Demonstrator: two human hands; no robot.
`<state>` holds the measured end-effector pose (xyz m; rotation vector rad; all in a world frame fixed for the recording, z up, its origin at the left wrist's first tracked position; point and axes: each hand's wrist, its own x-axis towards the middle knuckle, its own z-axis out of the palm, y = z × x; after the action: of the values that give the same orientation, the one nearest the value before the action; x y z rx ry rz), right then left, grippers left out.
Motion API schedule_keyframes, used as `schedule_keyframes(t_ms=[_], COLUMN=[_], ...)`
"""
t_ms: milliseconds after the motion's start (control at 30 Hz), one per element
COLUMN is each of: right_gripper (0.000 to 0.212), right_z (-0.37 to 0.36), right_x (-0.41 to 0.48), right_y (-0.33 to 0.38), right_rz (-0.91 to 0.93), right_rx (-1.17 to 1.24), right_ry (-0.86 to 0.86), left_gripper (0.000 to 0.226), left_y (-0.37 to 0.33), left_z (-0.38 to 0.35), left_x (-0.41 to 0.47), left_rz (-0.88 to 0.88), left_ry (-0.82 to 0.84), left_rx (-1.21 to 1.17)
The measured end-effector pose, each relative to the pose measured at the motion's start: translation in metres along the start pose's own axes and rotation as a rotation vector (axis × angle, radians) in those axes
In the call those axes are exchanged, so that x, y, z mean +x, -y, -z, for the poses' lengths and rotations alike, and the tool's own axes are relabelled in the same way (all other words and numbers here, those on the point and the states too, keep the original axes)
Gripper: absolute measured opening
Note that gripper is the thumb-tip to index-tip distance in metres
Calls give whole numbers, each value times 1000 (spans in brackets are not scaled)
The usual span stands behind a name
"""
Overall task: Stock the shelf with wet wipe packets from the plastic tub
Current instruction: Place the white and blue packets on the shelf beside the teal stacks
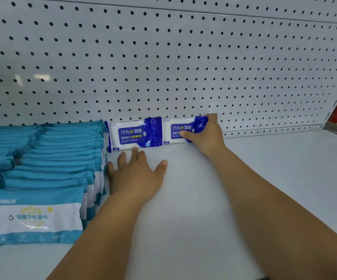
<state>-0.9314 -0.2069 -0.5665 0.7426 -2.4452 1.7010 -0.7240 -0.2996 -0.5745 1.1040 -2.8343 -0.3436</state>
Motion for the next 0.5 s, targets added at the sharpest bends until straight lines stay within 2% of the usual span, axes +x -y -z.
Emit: schedule_keyframes(t_ms=[200,300,400,500], right_gripper=[82,88,73,58], right_z=[9,20,41,68], right_x=[-3,-7,-26,-57], right_y=[4,18,31,30], right_rz=[-85,-126,-47,42], right_rx=[35,-42,-126,-239], right_ry=[-39,-77,0,97], left_gripper=[81,73,61,60], left_y=[1,-1,-4,-10], left_z=[-2,-3,-1,6], left_x=[1,-2,-9,-21], left_rz=[-15,-21,-97,-203], left_ry=[-22,-106,-223,-284], left_rx=[-30,-71,-127,-59])
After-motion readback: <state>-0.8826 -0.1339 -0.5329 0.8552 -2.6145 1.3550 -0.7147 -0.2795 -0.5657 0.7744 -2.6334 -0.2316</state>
